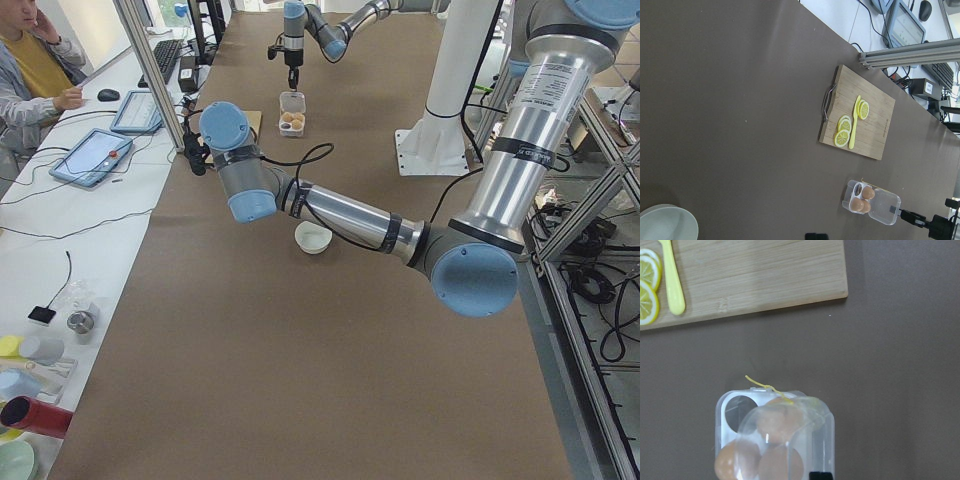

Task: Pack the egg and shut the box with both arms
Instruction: 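Push the raised clear lid down over the eggs with the right gripper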

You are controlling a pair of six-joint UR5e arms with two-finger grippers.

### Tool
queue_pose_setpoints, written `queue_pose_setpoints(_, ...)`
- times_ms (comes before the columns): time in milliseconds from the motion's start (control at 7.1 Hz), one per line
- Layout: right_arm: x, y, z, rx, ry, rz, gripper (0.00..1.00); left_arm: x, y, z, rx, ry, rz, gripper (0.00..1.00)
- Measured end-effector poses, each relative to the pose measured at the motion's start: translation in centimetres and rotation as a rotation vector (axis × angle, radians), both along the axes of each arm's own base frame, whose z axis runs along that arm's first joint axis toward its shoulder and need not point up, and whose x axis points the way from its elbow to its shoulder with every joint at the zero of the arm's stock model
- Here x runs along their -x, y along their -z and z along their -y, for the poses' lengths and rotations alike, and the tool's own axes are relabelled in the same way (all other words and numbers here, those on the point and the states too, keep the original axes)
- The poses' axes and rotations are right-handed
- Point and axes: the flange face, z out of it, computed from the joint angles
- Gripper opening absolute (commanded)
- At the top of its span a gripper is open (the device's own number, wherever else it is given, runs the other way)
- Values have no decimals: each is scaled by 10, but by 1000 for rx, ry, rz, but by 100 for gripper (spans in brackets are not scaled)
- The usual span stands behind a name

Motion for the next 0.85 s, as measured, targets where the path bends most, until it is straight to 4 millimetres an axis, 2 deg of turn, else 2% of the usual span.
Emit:
queue_pose_setpoints(563, 30, 39, -8, 35, -13, 37, 0, 11, 2, -2, -3, 8, -4, 0)
queue_pose_setpoints(845, 34, 47, -7, 47, -16, 47, 0, 21, 1, -3, 2, 8, -11, 0)
